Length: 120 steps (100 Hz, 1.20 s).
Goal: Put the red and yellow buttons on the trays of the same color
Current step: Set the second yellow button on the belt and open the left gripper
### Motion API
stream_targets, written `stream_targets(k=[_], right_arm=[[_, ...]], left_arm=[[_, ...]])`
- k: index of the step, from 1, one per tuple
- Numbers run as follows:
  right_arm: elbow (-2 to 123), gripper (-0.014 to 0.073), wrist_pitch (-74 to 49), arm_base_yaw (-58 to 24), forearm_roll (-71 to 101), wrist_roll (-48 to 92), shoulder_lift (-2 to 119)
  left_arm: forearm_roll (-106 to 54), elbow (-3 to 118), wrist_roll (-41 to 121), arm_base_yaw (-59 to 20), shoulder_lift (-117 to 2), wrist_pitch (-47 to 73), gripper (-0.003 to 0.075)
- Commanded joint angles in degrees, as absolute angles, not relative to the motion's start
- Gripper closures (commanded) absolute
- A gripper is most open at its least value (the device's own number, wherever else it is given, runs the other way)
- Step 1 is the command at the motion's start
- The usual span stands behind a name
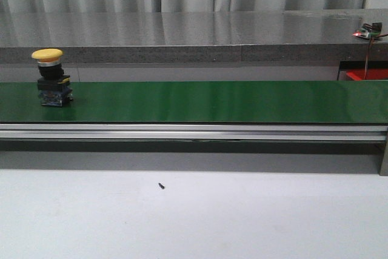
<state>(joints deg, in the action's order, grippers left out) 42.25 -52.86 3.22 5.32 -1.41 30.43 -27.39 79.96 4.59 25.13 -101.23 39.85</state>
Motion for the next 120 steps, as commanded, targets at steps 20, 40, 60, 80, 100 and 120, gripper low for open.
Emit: stream_targets(k=[20, 40, 60, 80, 100, 120], right_arm=[[43.75, 0.0661, -48.52, 3.09, 5.55, -1.1, 30.58], [43.75, 0.0661, -48.52, 3.09, 5.5, -1.1, 30.58], [43.75, 0.0661, -48.02, 3.09, 5.5, -1.1, 30.58], [43.75, 0.0661, -48.08, 3.09, 5.5, -1.1, 30.58], [43.75, 0.0661, -48.08, 3.09, 5.5, -1.1, 30.58], [43.75, 0.0661, -48.02, 3.09, 5.5, -1.1, 30.58]], left_arm=[[-28.66, 78.83, 5.95, 19.09, -98.11, 35.89, 0.057], [-28.62, 78.35, 6.0, 17.27, -98.11, 33.42, 0.0512], [-29.02, 78.35, 6.0, 17.27, -99.42, 33.8, 0.04], [-30.36, 78.35, 7.04, 17.24, -100.63, 33.81, 0.0348], [-30.48, 78.59, 7.99, 17.24, -100.39, 34.95, 0.0105], [-31.58, 78.59, 8.13, 17.13, -97.73, 35.42, 0.01]])
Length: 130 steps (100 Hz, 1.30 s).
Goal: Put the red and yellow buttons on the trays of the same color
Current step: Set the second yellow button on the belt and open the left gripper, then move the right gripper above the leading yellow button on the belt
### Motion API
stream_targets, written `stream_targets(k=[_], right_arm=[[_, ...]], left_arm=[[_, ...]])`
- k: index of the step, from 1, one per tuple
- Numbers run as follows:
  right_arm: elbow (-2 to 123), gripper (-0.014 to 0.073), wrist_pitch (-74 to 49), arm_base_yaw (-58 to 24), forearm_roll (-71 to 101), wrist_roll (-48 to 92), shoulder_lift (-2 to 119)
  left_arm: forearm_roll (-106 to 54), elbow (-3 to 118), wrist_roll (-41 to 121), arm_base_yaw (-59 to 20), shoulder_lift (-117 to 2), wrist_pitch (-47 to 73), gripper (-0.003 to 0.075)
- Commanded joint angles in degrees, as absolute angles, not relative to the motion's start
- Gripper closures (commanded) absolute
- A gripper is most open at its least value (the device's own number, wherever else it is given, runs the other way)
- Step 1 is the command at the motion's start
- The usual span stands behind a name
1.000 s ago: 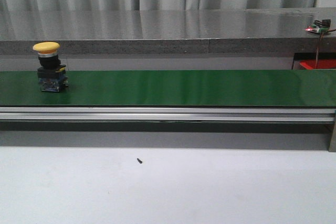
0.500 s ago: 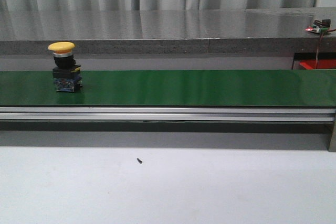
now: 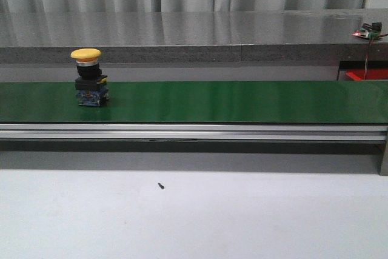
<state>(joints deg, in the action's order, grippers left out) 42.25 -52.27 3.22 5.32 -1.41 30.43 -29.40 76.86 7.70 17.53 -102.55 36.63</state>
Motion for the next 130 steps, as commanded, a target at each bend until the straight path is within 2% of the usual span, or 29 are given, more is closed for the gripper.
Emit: stream_targets(k=[1, 20, 29, 32, 39, 52, 92, 130], right_arm=[[43.75, 0.0661, -48.02, 3.09, 5.5, -1.1, 30.58], [43.75, 0.0661, -48.02, 3.09, 5.5, -1.1, 30.58], [43.75, 0.0661, -48.2, 3.09, 5.5, -1.1, 30.58], [43.75, 0.0661, -48.39, 3.09, 5.5, -1.1, 30.58], [43.75, 0.0661, -48.72, 3.09, 5.5, -1.1, 30.58], [43.75, 0.0661, -49.32, 3.09, 5.5, -1.1, 30.58], [43.75, 0.0661, -50.19, 3.09, 5.57, -1.1, 30.58], [43.89, 0.0661, -51.72, 3.09, 5.68, -1.1, 32.24]], left_arm=[[-31.58, 78.59, 8.26, 17.13, -97.57, 35.59, 0.01], [-31.27, 78.59, 12.58, 16.02, -92.4, 39.55, 0.0104], [-30.13, 78.23, 12.84, 14.85, -89.56, 40.11, 0.0173], [-29.73, 78.07, 12.88, 14.41, -88.68, 40.11, 0.0215], [-28.77, 77.23, 12.88, 13.27, -86.25, 40.11, 0.0367], [-27.21, 74.41, 13.1, 10.71, -81.44, 40.1, 0.0739], [-18.79, 60.84, 13.2, 0.63, -67.54, 37.58, 0.074], [-18.23, 42.23, 13.2, -0.04, -47.63, 29.67, 0.074]])
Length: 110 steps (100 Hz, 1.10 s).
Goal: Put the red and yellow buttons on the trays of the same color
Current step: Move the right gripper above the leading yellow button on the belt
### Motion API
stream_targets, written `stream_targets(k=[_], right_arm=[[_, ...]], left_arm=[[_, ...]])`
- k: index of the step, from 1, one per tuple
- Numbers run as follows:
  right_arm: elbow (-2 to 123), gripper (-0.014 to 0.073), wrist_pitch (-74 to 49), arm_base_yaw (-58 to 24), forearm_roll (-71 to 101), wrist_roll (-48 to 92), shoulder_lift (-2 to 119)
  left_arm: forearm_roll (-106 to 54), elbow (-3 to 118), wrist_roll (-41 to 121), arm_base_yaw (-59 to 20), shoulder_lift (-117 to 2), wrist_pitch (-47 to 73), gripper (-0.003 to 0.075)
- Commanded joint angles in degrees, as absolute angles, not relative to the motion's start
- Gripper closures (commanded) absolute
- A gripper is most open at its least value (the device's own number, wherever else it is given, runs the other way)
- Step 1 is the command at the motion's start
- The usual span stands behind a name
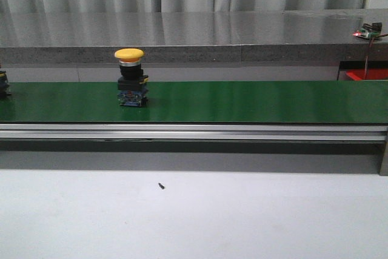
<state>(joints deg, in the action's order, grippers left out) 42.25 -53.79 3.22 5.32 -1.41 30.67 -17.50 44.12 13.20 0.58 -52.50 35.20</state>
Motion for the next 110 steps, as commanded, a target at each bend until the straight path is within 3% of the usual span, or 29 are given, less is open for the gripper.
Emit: stream_targets(k=[1, 45, 54, 71, 78, 98, 110], right_arm=[[43.88, 0.0661, -51.81, 3.09, 5.68, -1.1, 32.48], [51.48, 0.0649, -54.64, -5.02, 5.79, -1.04, 44.87], [55.14, 0.0546, -55.91, -6.74, 5.79, -0.93, 49.36], [62.57, 0.0167, -56.21, -11.37, 5.79, -0.93, 58.3], [65.71, 0.0074, -56.01, -13.94, 5.73, -0.93, 61.69], [73.61, 0.0052, -55.63, -21.82, 1.24, 1.33, 71.2], [76.39, 0.0052, -53.93, -25.56, -2.85, 11.81, 76.25]], left_arm=[[-18.23, 41.95, 13.2, -0.04, -46.91, 29.44, 0.074], [-18.34, 34.34, 12.95, -0.04, -35.21, 27.55, 0.074], [-18.34, 34.34, 12.95, -0.04, -35.21, 27.55, 0.074], [-18.34, 34.34, 12.95, -0.04, -35.21, 27.55, 0.074], [-18.34, 34.34, 12.95, -0.04, -35.21, 27.55, 0.074], [-18.34, 34.34, 12.95, -0.04, -35.21, 27.55, 0.074], [-18.34, 34.34, 12.95, -0.04, -35.21, 27.55, 0.074]])
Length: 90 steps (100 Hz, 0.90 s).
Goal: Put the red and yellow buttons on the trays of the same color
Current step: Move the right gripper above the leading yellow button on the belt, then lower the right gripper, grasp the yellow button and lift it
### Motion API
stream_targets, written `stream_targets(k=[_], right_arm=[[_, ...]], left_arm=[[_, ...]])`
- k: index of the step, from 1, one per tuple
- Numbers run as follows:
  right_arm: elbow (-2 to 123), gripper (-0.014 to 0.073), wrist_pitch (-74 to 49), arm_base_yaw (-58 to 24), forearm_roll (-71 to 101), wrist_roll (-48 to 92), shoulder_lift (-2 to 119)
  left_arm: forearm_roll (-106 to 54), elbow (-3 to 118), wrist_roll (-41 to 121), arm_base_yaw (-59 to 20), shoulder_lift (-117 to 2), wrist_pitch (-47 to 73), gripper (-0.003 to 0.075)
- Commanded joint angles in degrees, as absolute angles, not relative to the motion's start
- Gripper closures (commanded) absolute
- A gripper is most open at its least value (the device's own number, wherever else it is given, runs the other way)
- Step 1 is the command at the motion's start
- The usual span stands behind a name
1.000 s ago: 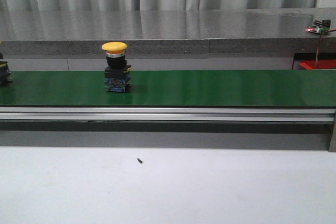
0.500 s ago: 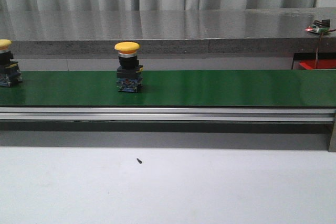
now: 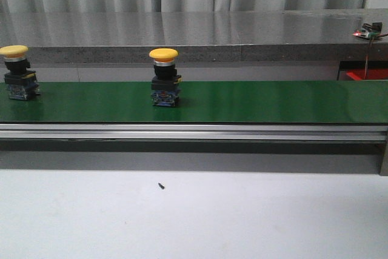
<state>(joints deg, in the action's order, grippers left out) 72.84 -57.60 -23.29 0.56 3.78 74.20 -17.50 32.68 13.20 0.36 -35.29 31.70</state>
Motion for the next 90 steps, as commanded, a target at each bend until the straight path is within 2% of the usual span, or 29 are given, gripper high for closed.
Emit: stream_targets(k=[1, 12, 22, 55, 90], right_arm=[[76.6, 0.0052, -53.87, -25.72, -2.99, 13.54, 76.8], [77.22, 0.0052, -50.9, -27.13, -3.4, 27.0, 80.47], [77.22, 0.0052, -47.94, -27.3, -2.79, 33.89, 83.7], [80.98, 0.0052, -46.36, -27.3, 2.75, 40.86, 92.75], [97.33, 0.0052, -57.37, -27.04, 11.78, 47.17, 102.84]], left_arm=[[-18.34, 34.34, 12.95, -0.04, -35.21, 27.55, 0.074], [-18.34, 34.34, 12.95, -0.04, -35.21, 27.55, 0.074], [-18.34, 34.34, 12.95, -0.04, -35.21, 27.55, 0.074], [-18.34, 34.34, 12.95, -0.04, -35.21, 27.55, 0.074], [-18.34, 34.34, 12.95, -0.04, -35.21, 27.55, 0.074]])
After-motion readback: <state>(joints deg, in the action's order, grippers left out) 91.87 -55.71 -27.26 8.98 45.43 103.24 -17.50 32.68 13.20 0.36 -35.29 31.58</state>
